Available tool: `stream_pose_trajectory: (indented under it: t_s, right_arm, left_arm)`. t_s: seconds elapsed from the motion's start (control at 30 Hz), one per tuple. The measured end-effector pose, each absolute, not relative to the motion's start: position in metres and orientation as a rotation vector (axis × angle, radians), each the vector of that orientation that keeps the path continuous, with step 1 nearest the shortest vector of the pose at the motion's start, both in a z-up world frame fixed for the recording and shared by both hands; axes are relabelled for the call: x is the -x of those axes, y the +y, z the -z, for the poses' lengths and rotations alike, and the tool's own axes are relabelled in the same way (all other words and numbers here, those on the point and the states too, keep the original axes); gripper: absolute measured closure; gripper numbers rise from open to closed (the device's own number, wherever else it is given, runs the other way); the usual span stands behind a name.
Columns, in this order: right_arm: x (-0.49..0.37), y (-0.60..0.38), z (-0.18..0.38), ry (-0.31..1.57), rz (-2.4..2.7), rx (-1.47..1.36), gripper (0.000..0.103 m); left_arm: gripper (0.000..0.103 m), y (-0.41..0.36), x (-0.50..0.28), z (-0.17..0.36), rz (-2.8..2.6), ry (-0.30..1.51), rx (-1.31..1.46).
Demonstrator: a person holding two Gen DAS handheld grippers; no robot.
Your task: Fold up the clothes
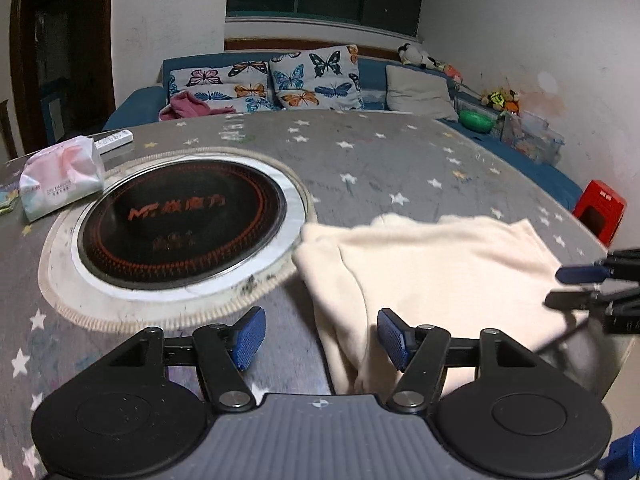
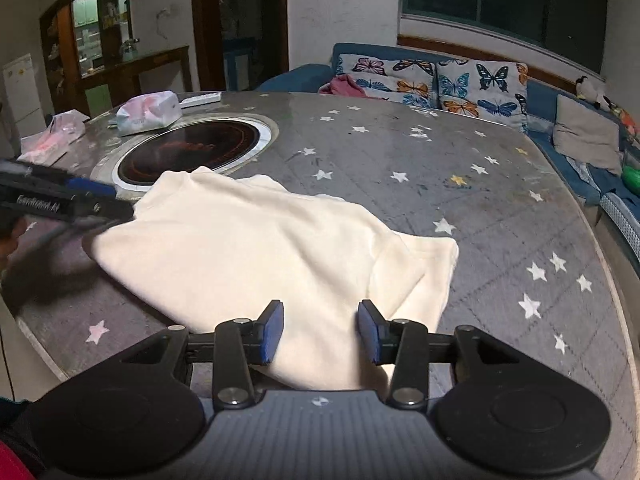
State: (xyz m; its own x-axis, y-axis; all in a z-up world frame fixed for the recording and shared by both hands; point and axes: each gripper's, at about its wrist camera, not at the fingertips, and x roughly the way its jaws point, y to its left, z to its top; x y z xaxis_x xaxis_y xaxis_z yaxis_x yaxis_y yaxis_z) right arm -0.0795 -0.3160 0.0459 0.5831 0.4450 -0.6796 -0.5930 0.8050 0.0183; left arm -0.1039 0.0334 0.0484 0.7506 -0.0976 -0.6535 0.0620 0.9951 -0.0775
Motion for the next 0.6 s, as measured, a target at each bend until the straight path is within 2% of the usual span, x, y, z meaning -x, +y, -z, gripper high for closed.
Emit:
stream_pose_trajectory:
  t_s: [0.37, 0.6]
  right_arm:
    - [0.082, -0.316, -0.052, 0.717, -0.595, 0.233, 0.062]
    - [0.087, -0.311, -0.059, 0.700, -0.609, 0.259, 0.061]
  left_arm:
    - [0.036, 0.035, 0.106, -0.046, 0.060, 0.722, 0.042]
    - [0.025, 0.035, 0.108, -0.054, 0.050, 0.712, 0.071]
